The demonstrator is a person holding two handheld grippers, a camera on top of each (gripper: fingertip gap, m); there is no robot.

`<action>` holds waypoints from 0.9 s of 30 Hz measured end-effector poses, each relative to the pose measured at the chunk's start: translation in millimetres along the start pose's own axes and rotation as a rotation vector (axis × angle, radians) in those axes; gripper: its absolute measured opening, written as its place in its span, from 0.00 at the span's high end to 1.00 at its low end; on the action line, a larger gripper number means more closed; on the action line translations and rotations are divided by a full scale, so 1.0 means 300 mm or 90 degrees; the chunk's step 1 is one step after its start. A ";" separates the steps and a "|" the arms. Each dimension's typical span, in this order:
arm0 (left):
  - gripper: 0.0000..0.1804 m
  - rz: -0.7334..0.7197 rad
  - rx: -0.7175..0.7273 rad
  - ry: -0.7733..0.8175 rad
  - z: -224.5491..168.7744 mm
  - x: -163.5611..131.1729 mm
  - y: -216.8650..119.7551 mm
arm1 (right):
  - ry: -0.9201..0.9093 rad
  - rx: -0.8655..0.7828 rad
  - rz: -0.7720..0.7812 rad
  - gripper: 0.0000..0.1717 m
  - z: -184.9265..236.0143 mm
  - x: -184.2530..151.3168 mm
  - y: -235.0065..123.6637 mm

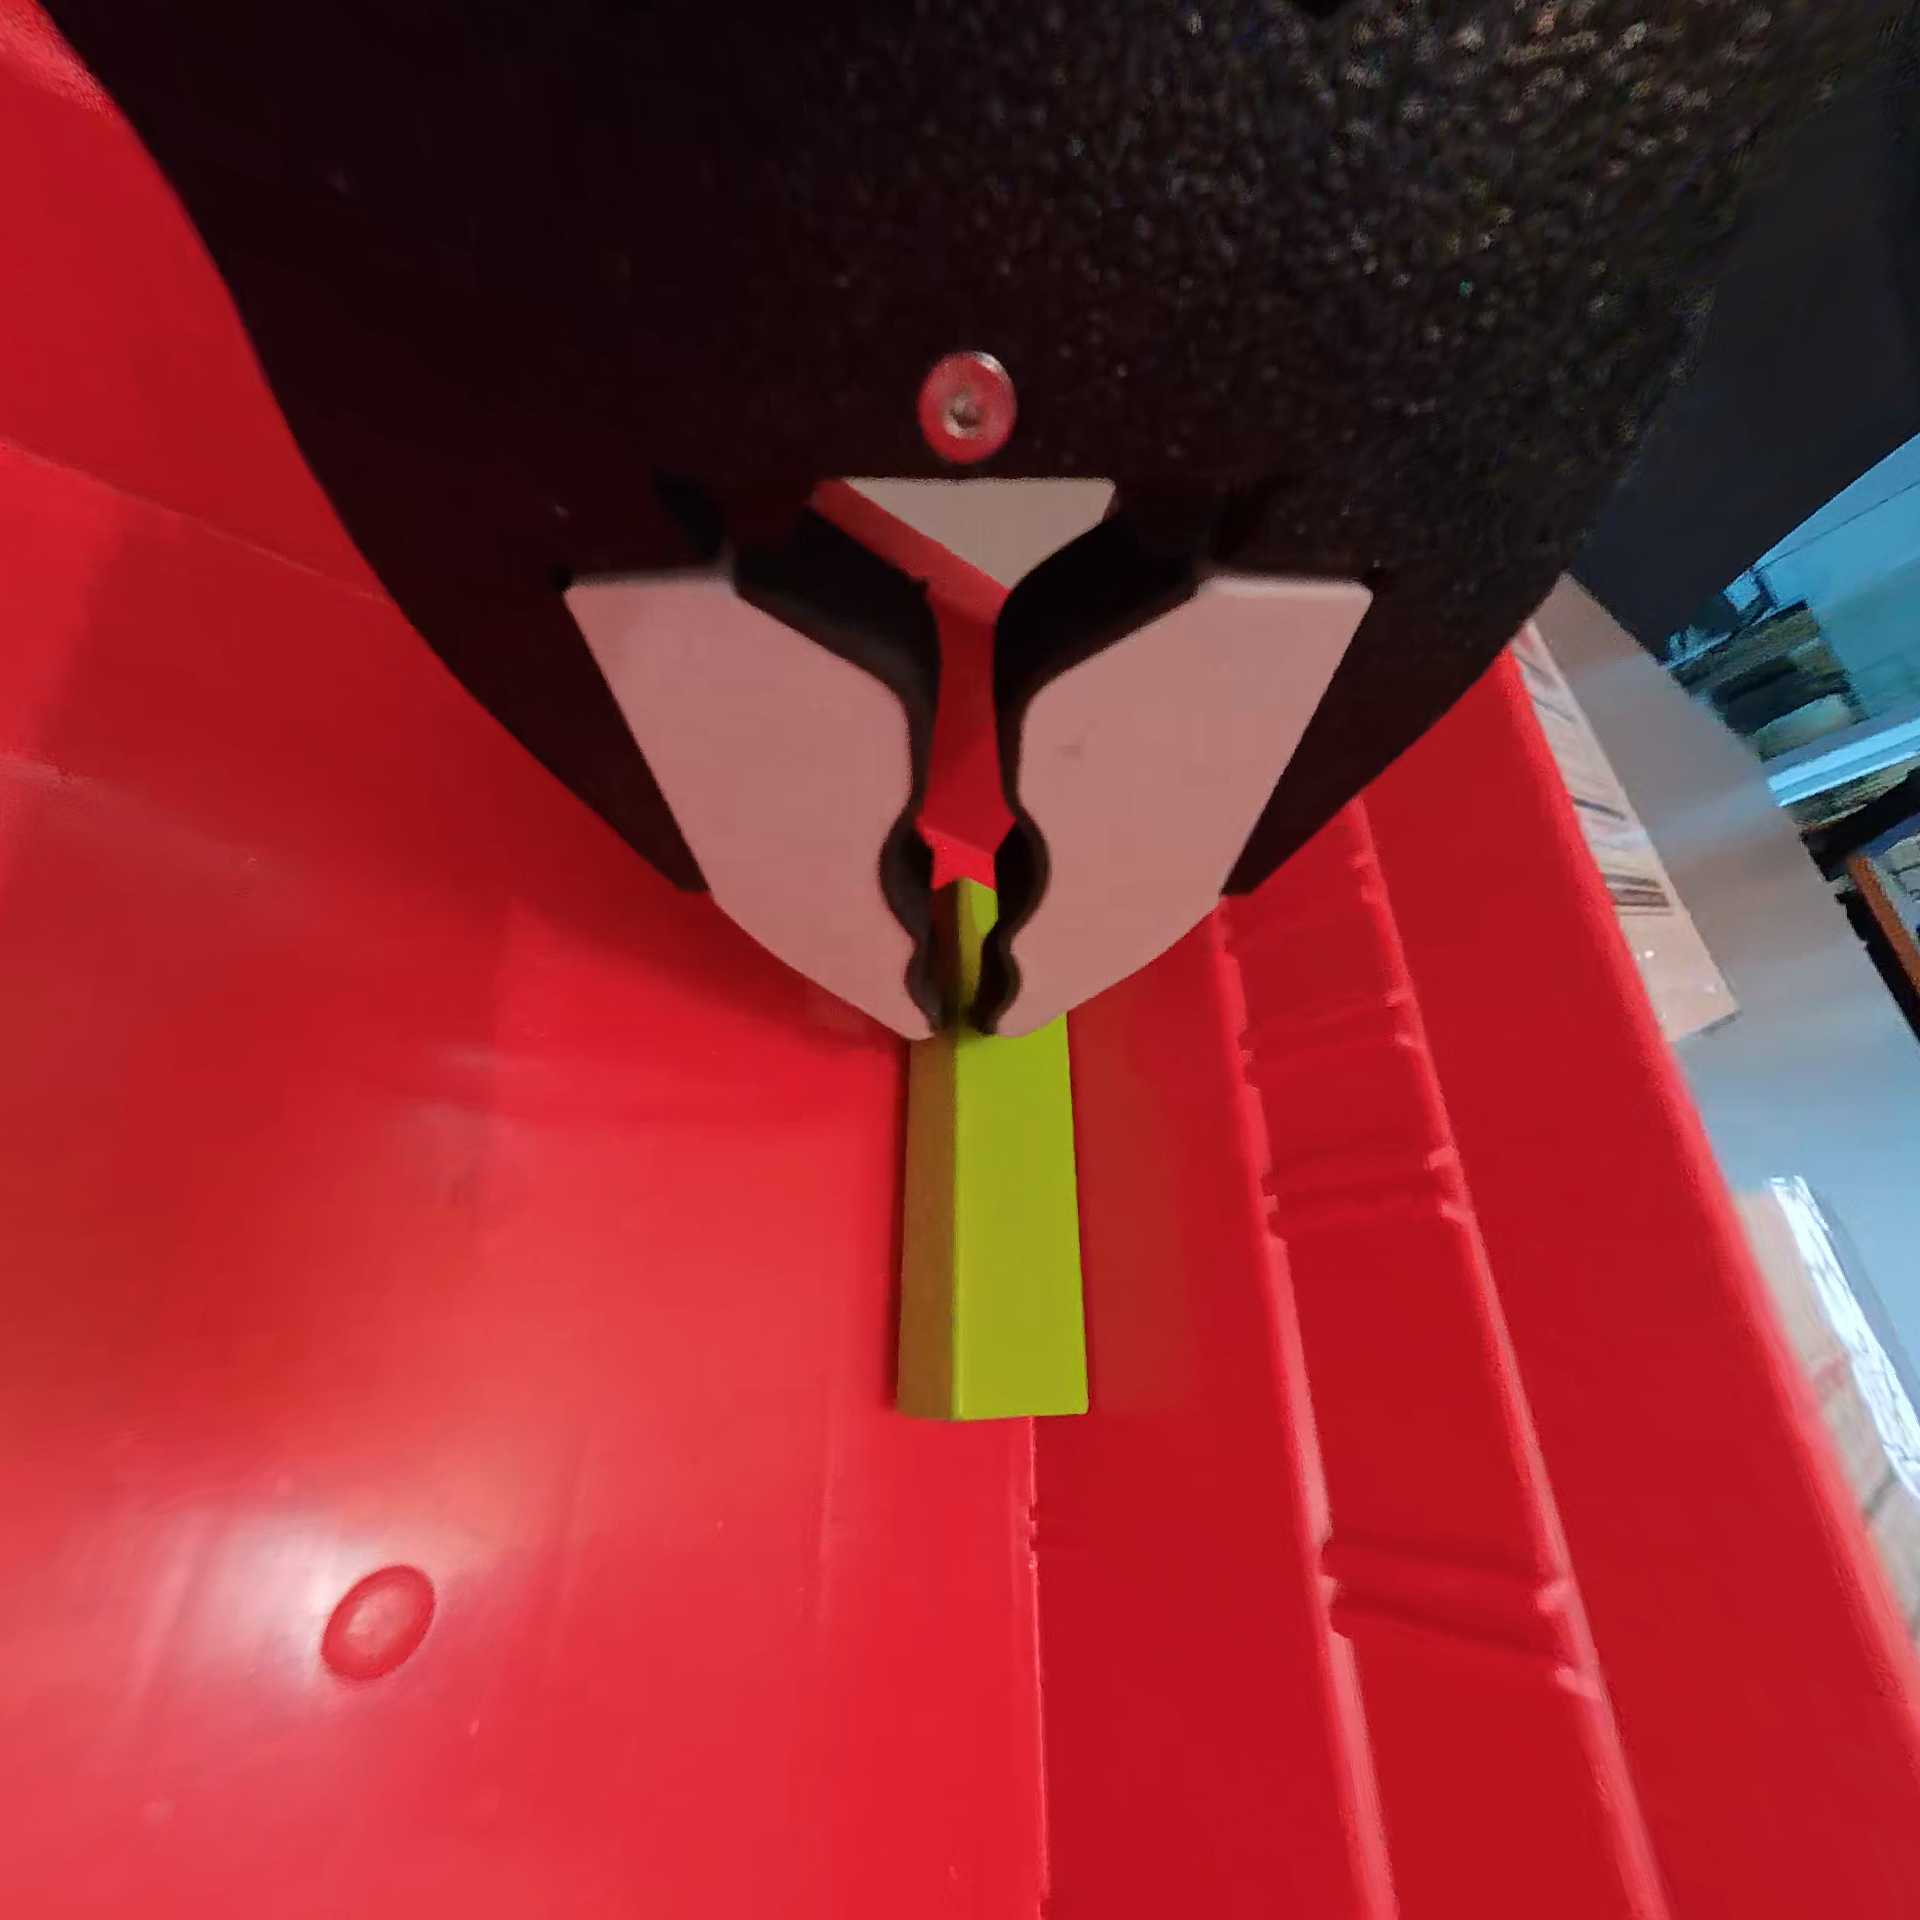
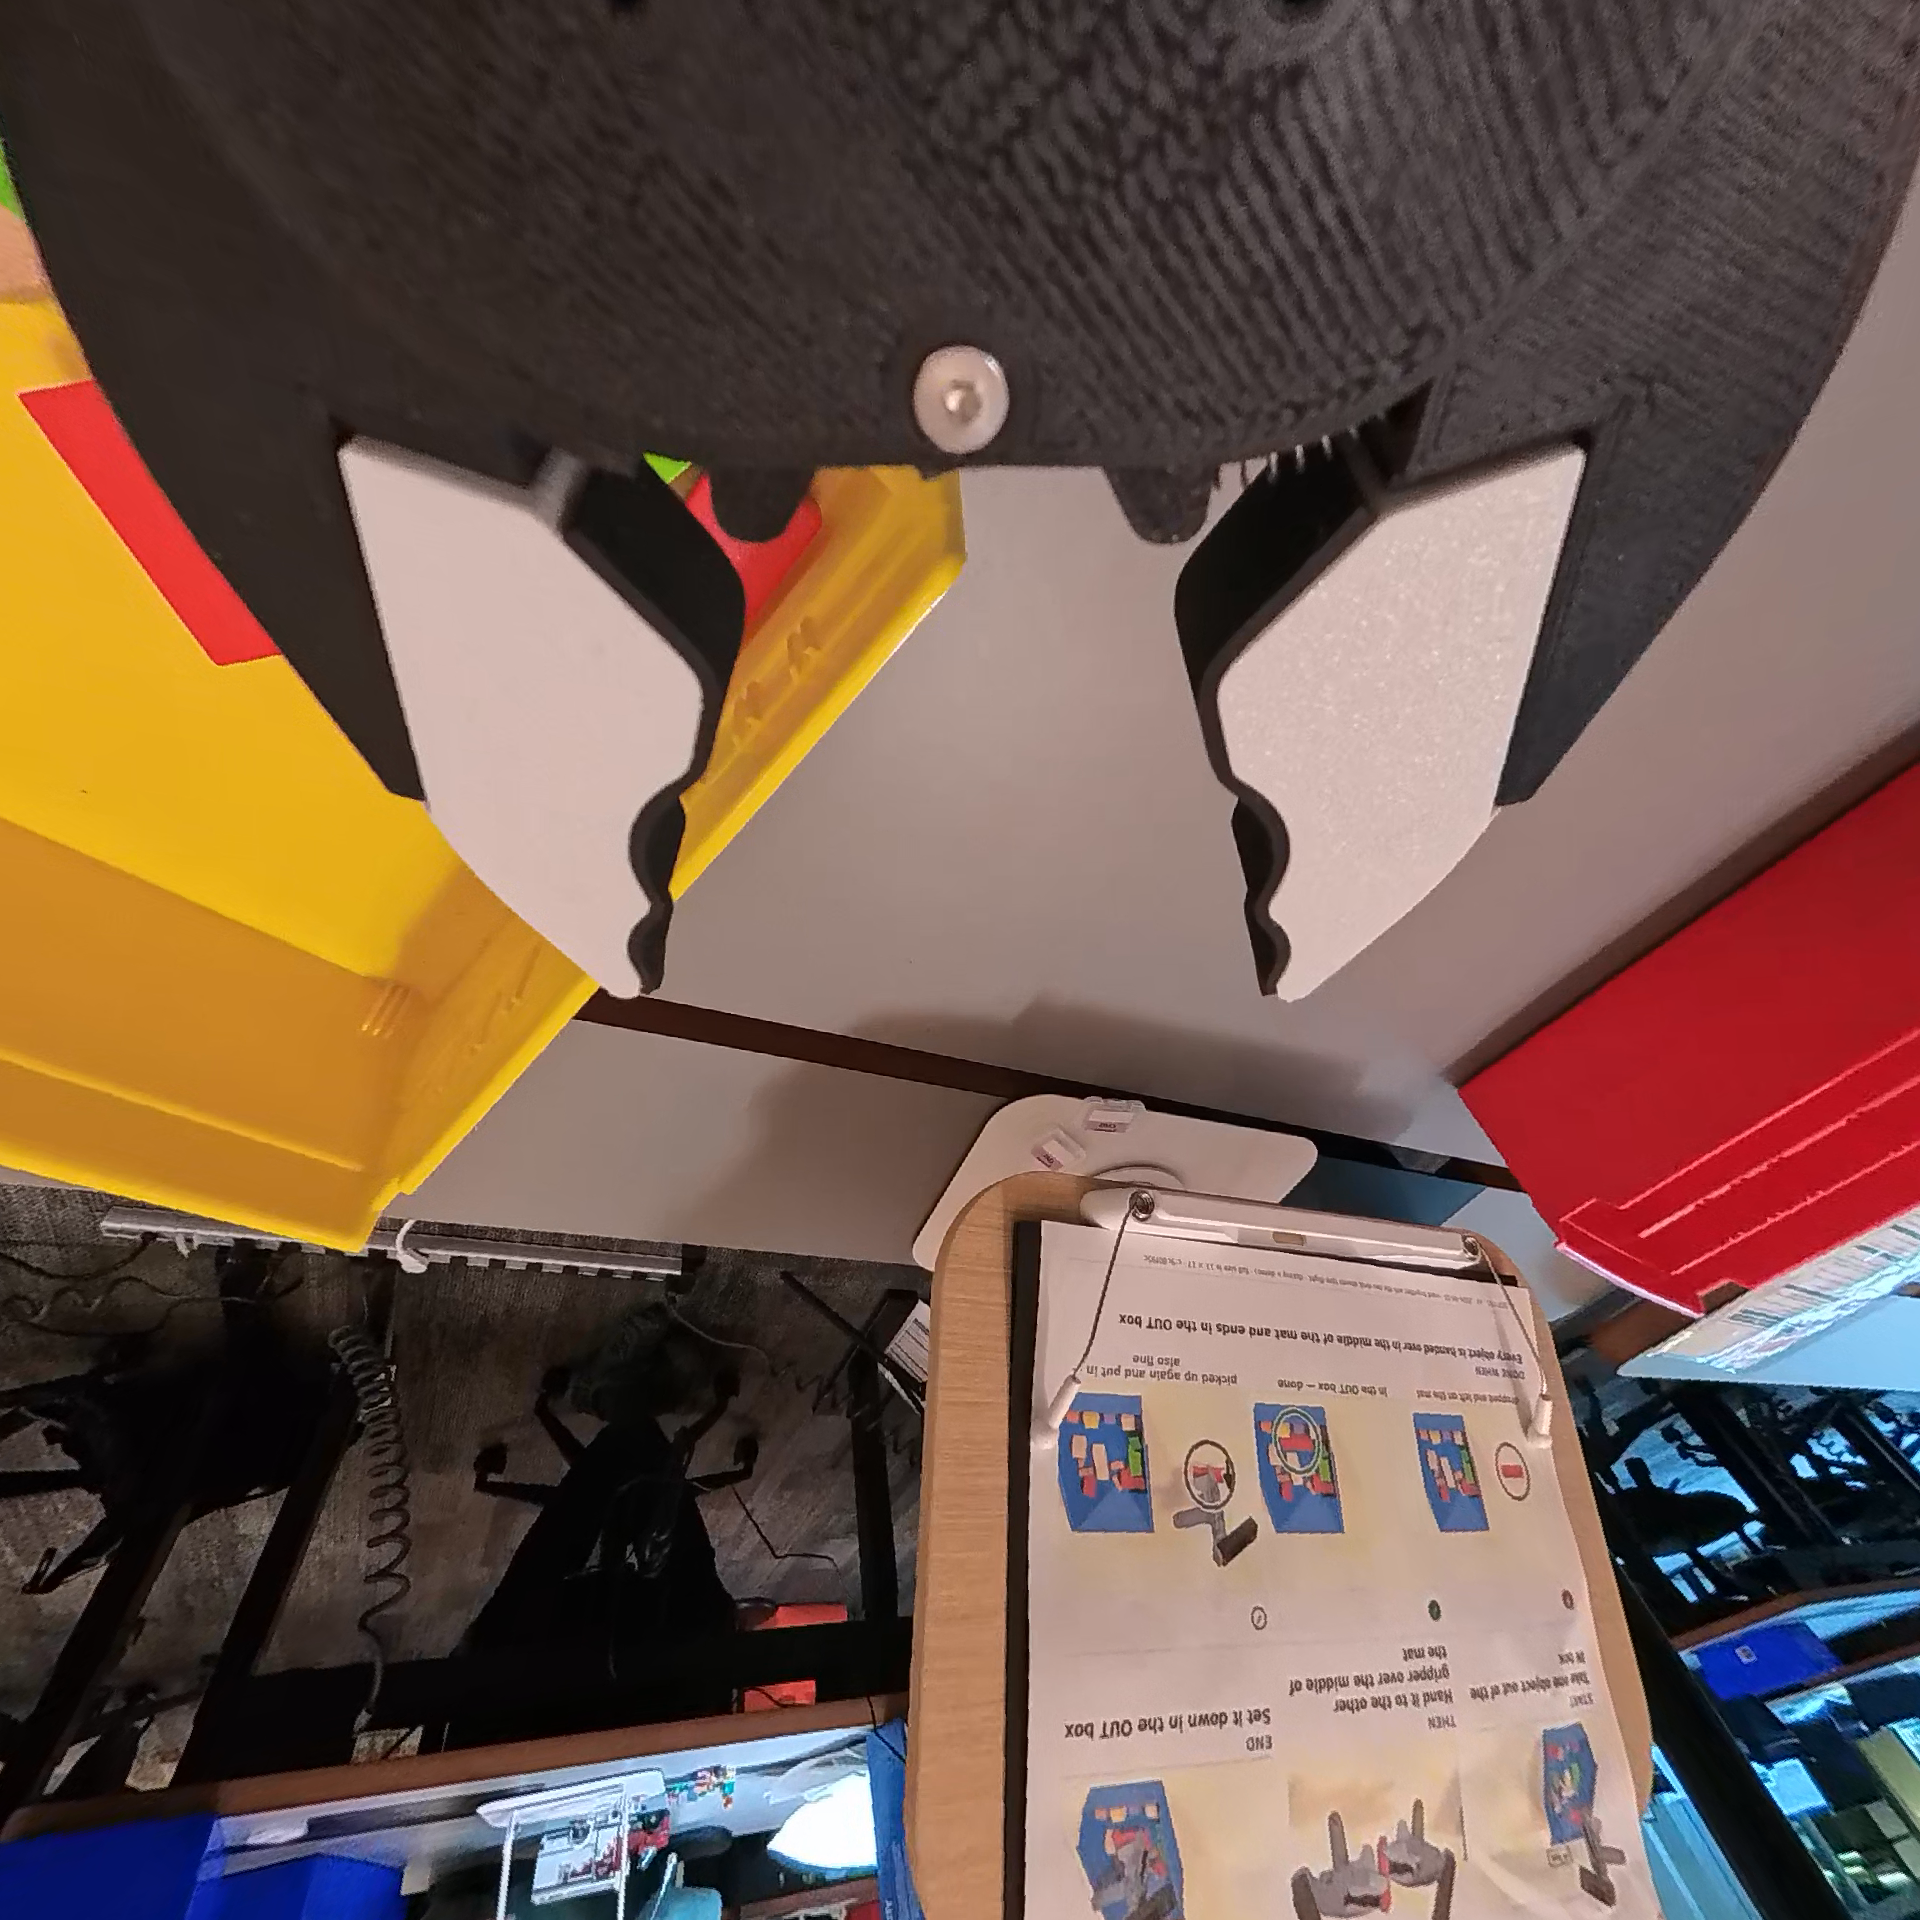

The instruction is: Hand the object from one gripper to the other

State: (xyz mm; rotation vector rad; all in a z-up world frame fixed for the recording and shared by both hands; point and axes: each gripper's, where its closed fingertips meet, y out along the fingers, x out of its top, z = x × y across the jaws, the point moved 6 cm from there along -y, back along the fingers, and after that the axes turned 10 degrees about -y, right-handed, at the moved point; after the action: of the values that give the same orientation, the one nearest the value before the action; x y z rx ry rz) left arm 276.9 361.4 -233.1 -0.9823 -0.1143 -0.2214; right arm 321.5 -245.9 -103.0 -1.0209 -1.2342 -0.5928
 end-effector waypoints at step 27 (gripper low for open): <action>0.71 0.221 -0.203 -0.294 0.083 -0.014 0.029 | -0.009 0.008 0.018 0.39 0.009 -0.011 0.015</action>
State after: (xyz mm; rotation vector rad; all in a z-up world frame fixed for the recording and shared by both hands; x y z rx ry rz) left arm 275.1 387.3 -227.3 -1.3394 -0.3343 0.3193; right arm 323.0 -242.1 -107.6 -1.0321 -1.2324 -0.5557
